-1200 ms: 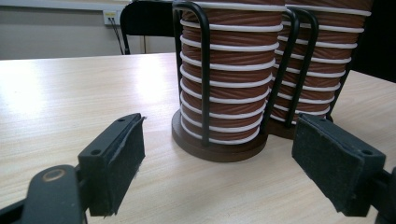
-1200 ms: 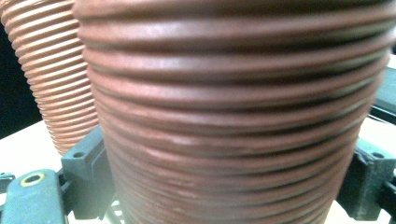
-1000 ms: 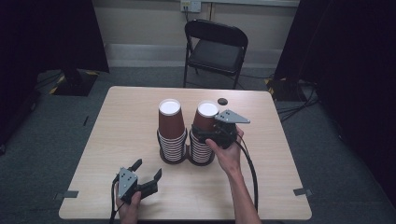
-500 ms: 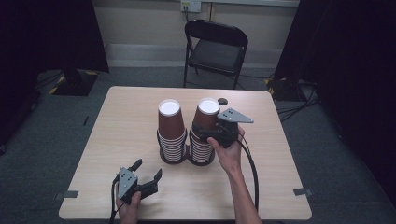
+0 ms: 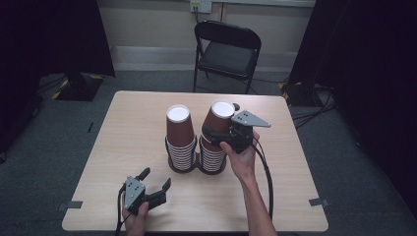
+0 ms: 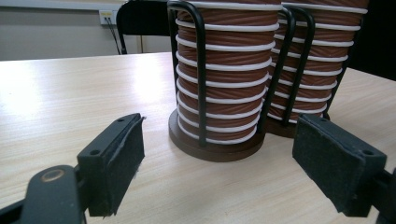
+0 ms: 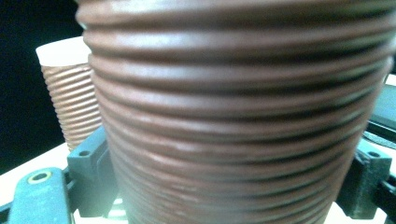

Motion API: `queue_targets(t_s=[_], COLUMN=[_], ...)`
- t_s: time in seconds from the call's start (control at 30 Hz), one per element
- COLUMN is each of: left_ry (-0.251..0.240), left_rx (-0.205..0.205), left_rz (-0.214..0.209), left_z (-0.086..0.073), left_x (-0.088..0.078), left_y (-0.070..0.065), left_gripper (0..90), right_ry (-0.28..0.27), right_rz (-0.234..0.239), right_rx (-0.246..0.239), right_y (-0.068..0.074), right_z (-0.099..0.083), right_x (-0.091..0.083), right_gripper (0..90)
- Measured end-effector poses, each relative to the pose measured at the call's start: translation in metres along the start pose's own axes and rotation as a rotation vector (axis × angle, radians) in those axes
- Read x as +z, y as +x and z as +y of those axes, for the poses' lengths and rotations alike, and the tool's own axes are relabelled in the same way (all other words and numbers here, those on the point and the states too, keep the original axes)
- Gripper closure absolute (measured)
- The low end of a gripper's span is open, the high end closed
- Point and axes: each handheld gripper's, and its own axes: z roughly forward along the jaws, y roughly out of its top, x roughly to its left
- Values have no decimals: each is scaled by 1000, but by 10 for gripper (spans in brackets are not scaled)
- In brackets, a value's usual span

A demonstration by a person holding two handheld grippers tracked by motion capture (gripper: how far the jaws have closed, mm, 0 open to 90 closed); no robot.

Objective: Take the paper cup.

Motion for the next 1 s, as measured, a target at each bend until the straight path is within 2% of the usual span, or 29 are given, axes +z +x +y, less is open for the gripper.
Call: queue_targets(t_s=[0.33,0.6,0.7,1.0], left_ry=[4,6,6,5], left_rx=[-3,9,6,3], left_rz=[-7,-7,9,18], left_z=[0,0,0,0], left_x=[0,0,0,0], left_y=[0,0,-1,0], left_gripper=[170,170,169,169], right_ry=[-24,-30,-42,-61], right_rz=[13,18,35,29], right_rx=[16,5,-3,9], right_y=[-2,-1,1,1], right_z=[6,11,17,20], right_x=[-5,-6,-7,-8], right_gripper=[128,127,127,129])
